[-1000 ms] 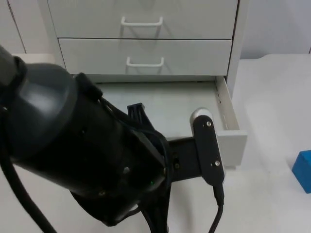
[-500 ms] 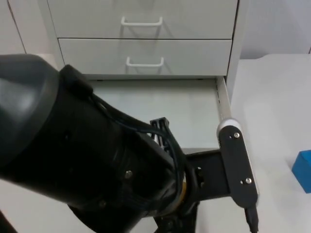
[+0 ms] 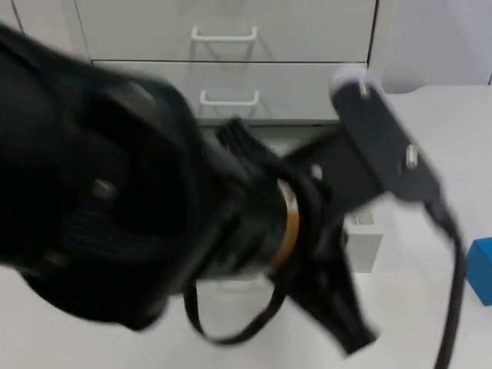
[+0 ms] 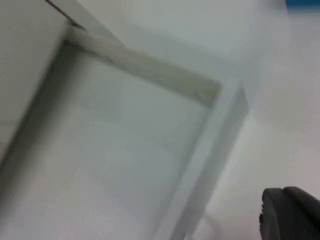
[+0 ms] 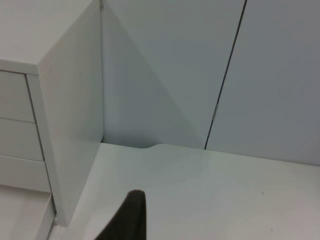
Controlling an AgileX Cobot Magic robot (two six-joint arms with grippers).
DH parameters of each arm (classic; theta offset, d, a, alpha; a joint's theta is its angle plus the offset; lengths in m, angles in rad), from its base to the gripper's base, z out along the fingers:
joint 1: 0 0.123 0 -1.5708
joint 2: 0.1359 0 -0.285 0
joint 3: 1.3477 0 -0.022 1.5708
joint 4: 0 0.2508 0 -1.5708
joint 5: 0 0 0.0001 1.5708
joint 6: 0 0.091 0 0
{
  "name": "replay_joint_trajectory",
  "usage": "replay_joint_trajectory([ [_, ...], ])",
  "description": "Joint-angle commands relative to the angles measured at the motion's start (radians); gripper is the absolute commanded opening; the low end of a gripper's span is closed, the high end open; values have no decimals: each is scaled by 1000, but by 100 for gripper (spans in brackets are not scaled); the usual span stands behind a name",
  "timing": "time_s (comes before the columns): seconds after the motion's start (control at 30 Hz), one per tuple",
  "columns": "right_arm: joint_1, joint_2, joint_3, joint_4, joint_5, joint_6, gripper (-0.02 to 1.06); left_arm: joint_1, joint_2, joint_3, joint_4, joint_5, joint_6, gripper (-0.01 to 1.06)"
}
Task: Open the drawer with the left hand, place the block into the drawer with the right hand, then close the drawer with the left hand.
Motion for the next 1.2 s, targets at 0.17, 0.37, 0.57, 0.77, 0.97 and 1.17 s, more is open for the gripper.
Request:
replay_joint_trajectory([
  [0.17,-2,-1,-8,-1,-18,1,103,20,-109,-7,204,253,-479,0],
  [0.37,-2,-1,-8,-2,-18,8,103,184,-208,-7,221,128,-532,0],
  [0.57,-2,-1,-8,-2,-18,11,103,354,-283,-7,138,110,-470,0],
  [0.77,-2,-1,-8,-2,-18,11,103,568,-366,-7,16,110,-417,0],
  [0.97,-2,-1,-8,-2,-19,11,103,748,-479,-7,-148,74,-417,0],
  [1.17,-2,-1,-8,-2,-29,13,103,855,-512,-7,-234,-86,-242,0],
])
